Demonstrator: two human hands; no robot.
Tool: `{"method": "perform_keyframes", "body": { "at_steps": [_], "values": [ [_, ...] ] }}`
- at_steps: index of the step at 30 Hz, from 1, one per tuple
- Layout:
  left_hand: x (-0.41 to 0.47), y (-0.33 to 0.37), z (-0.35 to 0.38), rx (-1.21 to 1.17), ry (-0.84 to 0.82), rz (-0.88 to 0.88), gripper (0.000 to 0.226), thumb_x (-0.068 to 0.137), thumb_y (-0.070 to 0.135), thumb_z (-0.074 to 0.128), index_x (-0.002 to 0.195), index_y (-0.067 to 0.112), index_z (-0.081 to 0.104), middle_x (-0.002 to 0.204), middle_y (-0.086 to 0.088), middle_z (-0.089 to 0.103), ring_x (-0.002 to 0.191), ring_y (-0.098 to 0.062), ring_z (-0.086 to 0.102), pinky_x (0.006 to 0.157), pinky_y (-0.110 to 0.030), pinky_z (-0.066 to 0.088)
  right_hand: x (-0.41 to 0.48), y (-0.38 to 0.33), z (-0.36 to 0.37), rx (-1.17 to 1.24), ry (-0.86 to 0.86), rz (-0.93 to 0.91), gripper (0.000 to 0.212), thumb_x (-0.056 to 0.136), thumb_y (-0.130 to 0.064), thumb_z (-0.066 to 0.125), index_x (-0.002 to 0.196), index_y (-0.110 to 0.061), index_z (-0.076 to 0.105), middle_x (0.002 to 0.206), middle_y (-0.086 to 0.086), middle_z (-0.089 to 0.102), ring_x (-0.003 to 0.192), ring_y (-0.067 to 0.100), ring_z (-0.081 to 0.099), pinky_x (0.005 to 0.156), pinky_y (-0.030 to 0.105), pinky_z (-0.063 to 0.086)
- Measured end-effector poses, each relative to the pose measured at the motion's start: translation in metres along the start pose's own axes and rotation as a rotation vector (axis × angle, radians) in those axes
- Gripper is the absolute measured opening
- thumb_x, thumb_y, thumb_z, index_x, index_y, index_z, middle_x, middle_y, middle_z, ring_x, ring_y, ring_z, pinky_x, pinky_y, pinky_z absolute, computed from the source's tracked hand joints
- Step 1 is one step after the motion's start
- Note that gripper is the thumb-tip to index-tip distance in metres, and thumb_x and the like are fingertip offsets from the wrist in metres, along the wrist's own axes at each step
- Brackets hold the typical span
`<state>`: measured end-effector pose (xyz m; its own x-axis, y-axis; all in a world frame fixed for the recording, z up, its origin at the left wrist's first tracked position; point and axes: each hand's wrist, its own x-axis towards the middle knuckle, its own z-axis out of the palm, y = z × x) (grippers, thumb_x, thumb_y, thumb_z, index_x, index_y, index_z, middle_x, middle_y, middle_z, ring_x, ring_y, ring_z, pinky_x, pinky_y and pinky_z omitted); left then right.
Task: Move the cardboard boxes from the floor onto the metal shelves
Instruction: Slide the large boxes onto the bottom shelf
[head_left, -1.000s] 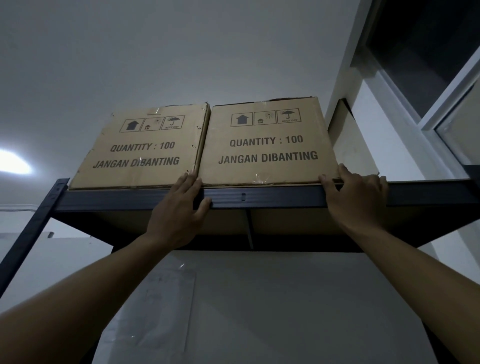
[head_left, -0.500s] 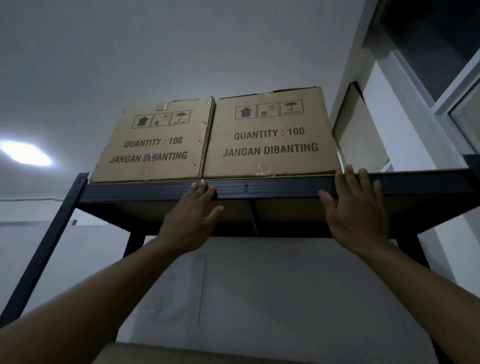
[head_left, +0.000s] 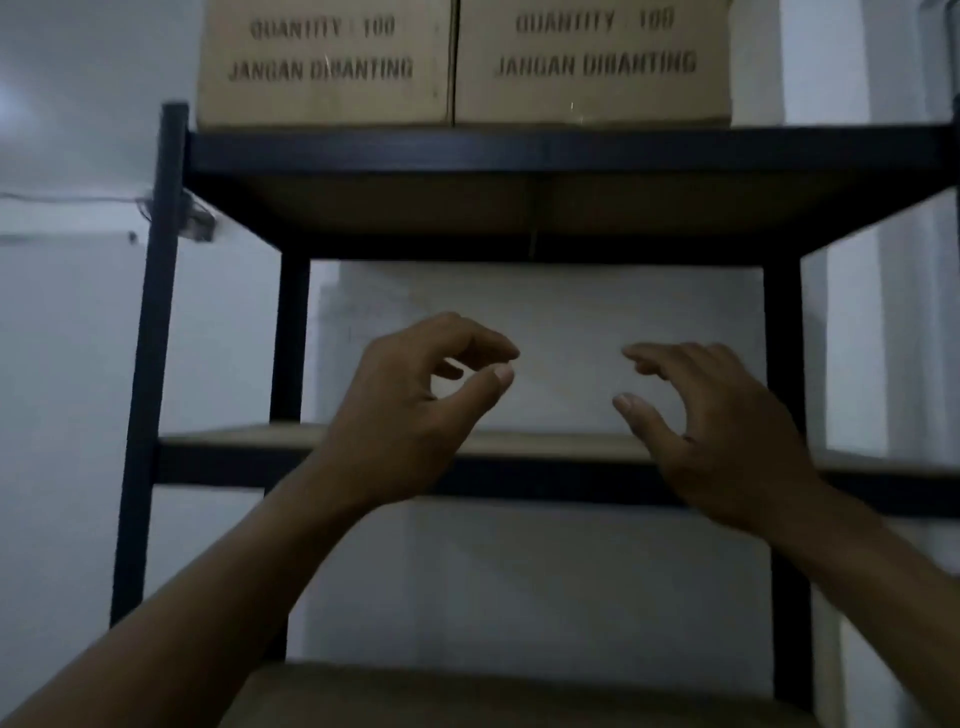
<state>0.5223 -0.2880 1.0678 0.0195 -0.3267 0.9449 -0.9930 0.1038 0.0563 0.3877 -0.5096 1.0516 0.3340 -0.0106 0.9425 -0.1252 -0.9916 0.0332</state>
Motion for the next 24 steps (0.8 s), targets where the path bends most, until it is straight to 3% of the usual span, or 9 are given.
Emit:
{"method": "perform_keyframes", "body": {
  "at_steps": [5,8,13,16,21,24],
  "values": [
    [-0.093,0.002,-0.028,-0.296,-0.158,-0.141,0.017,0.094,0.027,0.061,0.105,0.019,0.071,0.096,0.007,0.073,0.093,-0.016,0.070,0.086,-0.040,0.058,-0.076,-0.086,-0.015,0.088,-0.106,0.149,0.038,0.097,-0.039,0.062,0.128,-0.017,0.062,0.110,0.000,0.065,0.105,0.021,0.060,0.090,0.045,0.051],
    [-0.141,0.017,-0.032,-0.481,-0.242,-0.226,0.021,0.092,0.028,0.060,0.103,0.014,0.071,0.093,-0.001,0.073,0.089,-0.021,0.071,0.084,-0.049,0.057,-0.126,-0.138,-0.030,0.100,-0.147,0.243,0.040,0.094,-0.045,0.058,0.126,-0.021,0.063,0.107,-0.004,0.066,0.098,0.015,0.061,0.085,0.039,0.053],
    [-0.210,0.064,-0.025,-0.774,-0.350,-0.314,0.019,0.092,0.024,0.059,0.103,0.013,0.070,0.091,-0.004,0.072,0.087,-0.022,0.071,0.081,-0.042,0.058,-0.213,-0.205,-0.078,0.096,-0.241,0.425,0.040,0.094,-0.047,0.057,0.126,-0.025,0.063,0.107,-0.008,0.066,0.097,0.009,0.064,0.084,0.036,0.055],
    [-0.249,0.105,-0.020,-0.976,-0.433,-0.375,0.014,0.093,0.014,0.060,0.102,0.012,0.070,0.089,-0.006,0.073,0.085,-0.020,0.071,0.079,-0.034,0.057,-0.265,-0.242,-0.121,0.070,-0.267,0.578,0.036,0.092,-0.045,0.060,0.123,-0.028,0.064,0.105,-0.012,0.068,0.095,0.004,0.064,0.083,0.025,0.053],
    [-0.304,0.206,-0.019,-1.251,-0.632,-0.404,0.016,0.092,0.007,0.058,0.103,0.010,0.069,0.090,-0.012,0.073,0.082,-0.016,0.070,0.077,-0.029,0.055,-0.349,-0.311,-0.211,-0.070,-0.168,0.854,0.028,0.091,-0.032,0.066,0.118,-0.029,0.068,0.101,-0.008,0.071,0.092,0.007,0.067,0.082,0.029,0.055],
    [-0.333,0.282,-0.031,-1.428,-0.794,-0.391,0.017,0.092,0.003,0.058,0.100,0.013,0.070,0.088,-0.008,0.074,0.081,-0.015,0.070,0.074,-0.024,0.053,-0.395,-0.365,-0.270,-0.135,-0.062,1.052,0.025,0.090,-0.032,0.065,0.114,-0.035,0.066,0.097,-0.011,0.072,0.086,0.008,0.067,0.078,0.023,0.053]
  ]
}}
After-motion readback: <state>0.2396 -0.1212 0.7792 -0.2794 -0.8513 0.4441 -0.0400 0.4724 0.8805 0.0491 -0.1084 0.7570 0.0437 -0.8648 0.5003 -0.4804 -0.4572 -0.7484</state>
